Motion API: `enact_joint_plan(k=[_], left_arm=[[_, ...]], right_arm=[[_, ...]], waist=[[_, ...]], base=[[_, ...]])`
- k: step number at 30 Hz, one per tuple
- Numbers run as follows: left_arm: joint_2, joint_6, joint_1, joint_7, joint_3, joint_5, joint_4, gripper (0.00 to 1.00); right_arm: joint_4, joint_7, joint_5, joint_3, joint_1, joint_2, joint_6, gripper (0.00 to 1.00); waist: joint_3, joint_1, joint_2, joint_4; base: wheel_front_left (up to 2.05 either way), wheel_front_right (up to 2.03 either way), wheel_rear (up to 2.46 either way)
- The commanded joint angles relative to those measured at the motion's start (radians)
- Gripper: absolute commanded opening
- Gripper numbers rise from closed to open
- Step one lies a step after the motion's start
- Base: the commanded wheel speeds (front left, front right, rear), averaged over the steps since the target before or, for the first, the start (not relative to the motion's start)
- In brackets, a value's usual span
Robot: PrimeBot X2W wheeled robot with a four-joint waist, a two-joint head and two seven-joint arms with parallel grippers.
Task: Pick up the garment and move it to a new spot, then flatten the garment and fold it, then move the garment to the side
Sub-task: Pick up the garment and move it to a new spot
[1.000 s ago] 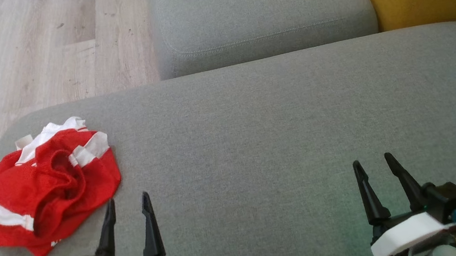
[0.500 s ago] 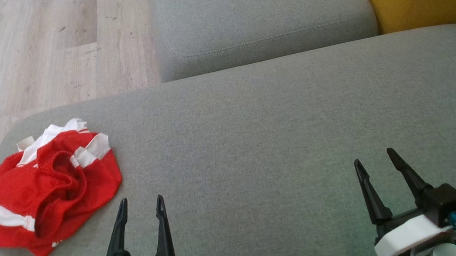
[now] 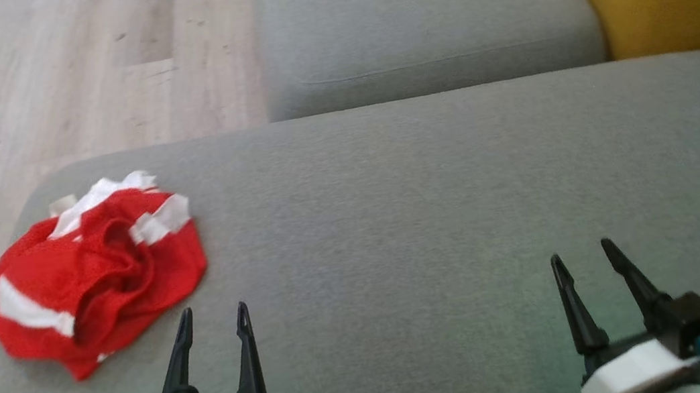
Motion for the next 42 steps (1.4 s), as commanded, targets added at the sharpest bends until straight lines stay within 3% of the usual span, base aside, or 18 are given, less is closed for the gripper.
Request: enact_joint_plan(k=[1,13,18,24,30,35,42], left_arm=[[0.004,0.005,-0.023,-0.01,0.033,0.003,-0.032,1.0],[0.004,0.023,-0.012,-0.01,0.095,0.042,-0.047,1.0],[0.004,0.031,-0.018,-0.01,0.133,0.048,-0.066,1.0],[0.008,0.037,-0.042,-0.01,0.193,0.051,-0.095,1.0],[0.033,-0.004,-0.116,-0.01,0.19,0.085,-0.048,1.0],[0.038,-0.046,-0.253,-0.01,0.166,0.088,0.017,1.0],[0.021,-0.071,-0.434,-0.01,0.147,0.06,0.126,1.0]], right_arm=[[-0.028,-0.011,0.008,0.02,-0.023,-0.008,0.008,1.0],[-0.03,-0.011,0.043,0.016,-0.021,-0.008,0.008,1.0],[-0.032,-0.011,0.032,0.001,-0.038,-0.008,0.008,1.0],[-0.016,-0.011,0.001,0.003,-0.069,-0.008,0.008,1.0],[-0.015,-0.011,-0.032,-0.03,-0.053,-0.008,0.008,1.0],[-0.04,-0.011,-0.118,-0.066,-0.078,-0.015,0.008,1.0],[-0.073,-0.011,-0.156,-0.08,-0.143,-0.103,0.008,1.0]], waist=[[-0.001,0.0,0.0,0.032],[0.024,0.0,0.0,0.352],[0.057,0.0,0.0,0.444],[0.096,0.0,0.0,0.476],[0.122,0.0,0.0,0.497],[0.254,0.0,0.0,0.473],[0.419,0.0,0.0,0.441]], base=[[0.0,0.0,0.0],[0.0,0.0,0.0],[0.0,0.0,0.0],[0.0,0.0,0.0],[0.0,0.0,0.0],[0.0,0.0,0.0],[0.0,0.0,0.0]])
